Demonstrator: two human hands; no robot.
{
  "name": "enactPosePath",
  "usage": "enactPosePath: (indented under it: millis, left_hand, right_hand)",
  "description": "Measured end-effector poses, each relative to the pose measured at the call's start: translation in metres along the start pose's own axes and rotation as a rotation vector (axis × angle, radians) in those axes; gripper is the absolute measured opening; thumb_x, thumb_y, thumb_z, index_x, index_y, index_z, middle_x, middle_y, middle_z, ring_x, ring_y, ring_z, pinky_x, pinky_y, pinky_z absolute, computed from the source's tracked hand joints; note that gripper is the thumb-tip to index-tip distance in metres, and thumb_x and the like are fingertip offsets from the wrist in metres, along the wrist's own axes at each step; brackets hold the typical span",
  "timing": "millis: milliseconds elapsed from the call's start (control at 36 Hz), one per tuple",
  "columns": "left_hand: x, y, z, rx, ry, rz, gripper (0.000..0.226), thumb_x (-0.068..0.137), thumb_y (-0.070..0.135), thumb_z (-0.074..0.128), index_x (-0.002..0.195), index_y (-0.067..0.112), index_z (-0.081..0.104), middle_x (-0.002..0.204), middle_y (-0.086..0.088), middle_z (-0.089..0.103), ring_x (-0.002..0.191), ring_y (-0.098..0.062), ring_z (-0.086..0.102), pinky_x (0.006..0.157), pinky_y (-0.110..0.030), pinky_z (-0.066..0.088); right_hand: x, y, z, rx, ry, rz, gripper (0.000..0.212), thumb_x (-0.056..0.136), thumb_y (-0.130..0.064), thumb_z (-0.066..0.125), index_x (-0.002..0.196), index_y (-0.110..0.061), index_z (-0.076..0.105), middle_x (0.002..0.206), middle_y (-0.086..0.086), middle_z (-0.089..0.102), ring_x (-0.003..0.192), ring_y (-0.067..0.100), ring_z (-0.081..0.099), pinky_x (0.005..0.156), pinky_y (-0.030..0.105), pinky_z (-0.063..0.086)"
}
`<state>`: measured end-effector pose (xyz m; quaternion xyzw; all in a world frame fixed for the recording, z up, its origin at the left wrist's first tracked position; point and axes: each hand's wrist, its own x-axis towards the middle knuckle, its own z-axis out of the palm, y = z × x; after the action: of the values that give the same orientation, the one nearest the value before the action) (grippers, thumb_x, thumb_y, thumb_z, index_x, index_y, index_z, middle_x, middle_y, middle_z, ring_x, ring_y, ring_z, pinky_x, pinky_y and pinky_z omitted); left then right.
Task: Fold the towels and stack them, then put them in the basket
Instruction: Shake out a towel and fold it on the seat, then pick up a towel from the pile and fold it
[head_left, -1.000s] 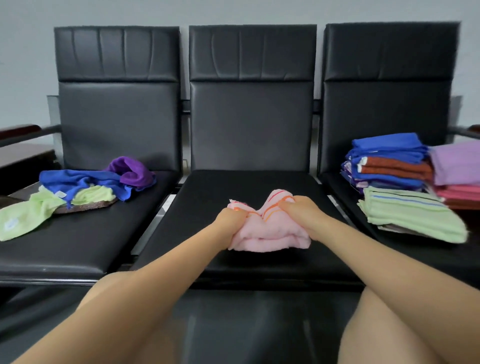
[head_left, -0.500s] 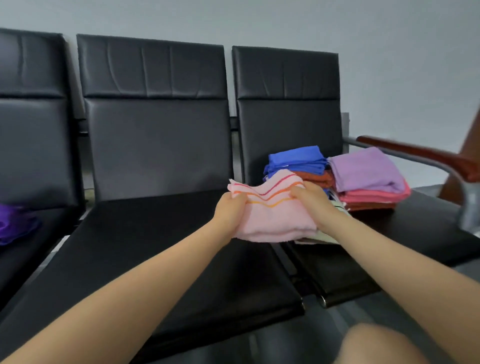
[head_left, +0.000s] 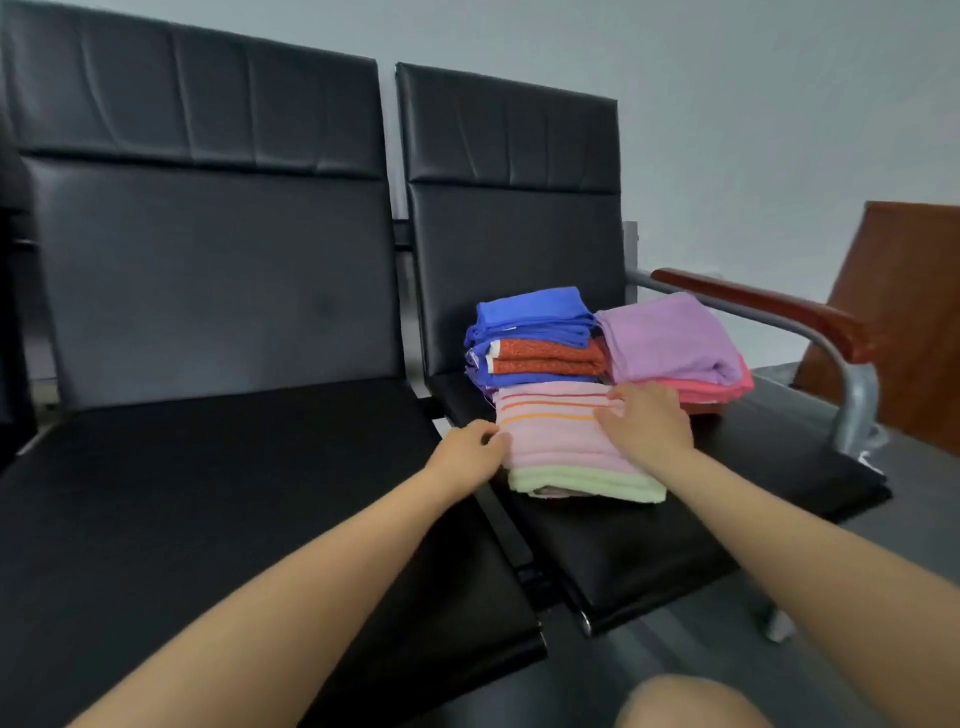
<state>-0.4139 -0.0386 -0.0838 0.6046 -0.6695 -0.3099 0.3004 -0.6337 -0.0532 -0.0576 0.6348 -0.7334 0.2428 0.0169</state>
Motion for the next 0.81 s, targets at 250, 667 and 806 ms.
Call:
enactPosePath:
  millis: [250, 667, 806]
  left_hand:
    - [-0.056, -0.056, -0.127, -0.102, 0.278, -0.157, 0.021, 0.097, 0.032, 0.049, 0.108, 0.02, 0.062, 0.097, -0.001, 0.062, 0.096, -0.023, 0.064, 0.084, -0.036, 0.056]
    - [-0.229, -0.218, -0.335, -0.23, 0.843, -0.422, 0.023, 0.1, 0.024, 0.041, 0.085, 0.016, 0.057, 0.083, -0.006, 0.057, 0.062, -0.019, 0.052, 0.055, -0.023, 0.046]
    - [-0.305, -0.274, -0.38, 0.067, 0.977, -0.559, 0.025, 0.095, 0.025, 0.046, 0.103, 0.008, 0.063, 0.105, -0.012, 0.063, 0.101, -0.029, 0.057, 0.078, -0.03, 0.037]
  right_hand:
    - [-0.059, -0.146, -0.006, 0.399, -0.155, -0.309, 0.02, 0.094, -0.031, 0.055, 0.109, -0.019, 0.062, 0.086, -0.008, 0.06, 0.088, 0.015, 0.058, 0.078, 0.031, 0.044]
    - [-0.191, -0.402, 0.112, 0.726, -0.656, -0.376, 0.024, 0.095, -0.03, 0.051, 0.09, -0.012, 0.066, 0.08, -0.001, 0.068, 0.069, 0.015, 0.061, 0.068, 0.034, 0.052]
    - [-0.226, -0.477, 0.136, 0.685, -0.632, -0.548, 0.02, 0.092, -0.03, 0.051, 0.086, -0.017, 0.065, 0.083, 0.001, 0.069, 0.08, 0.021, 0.064, 0.074, 0.036, 0.052]
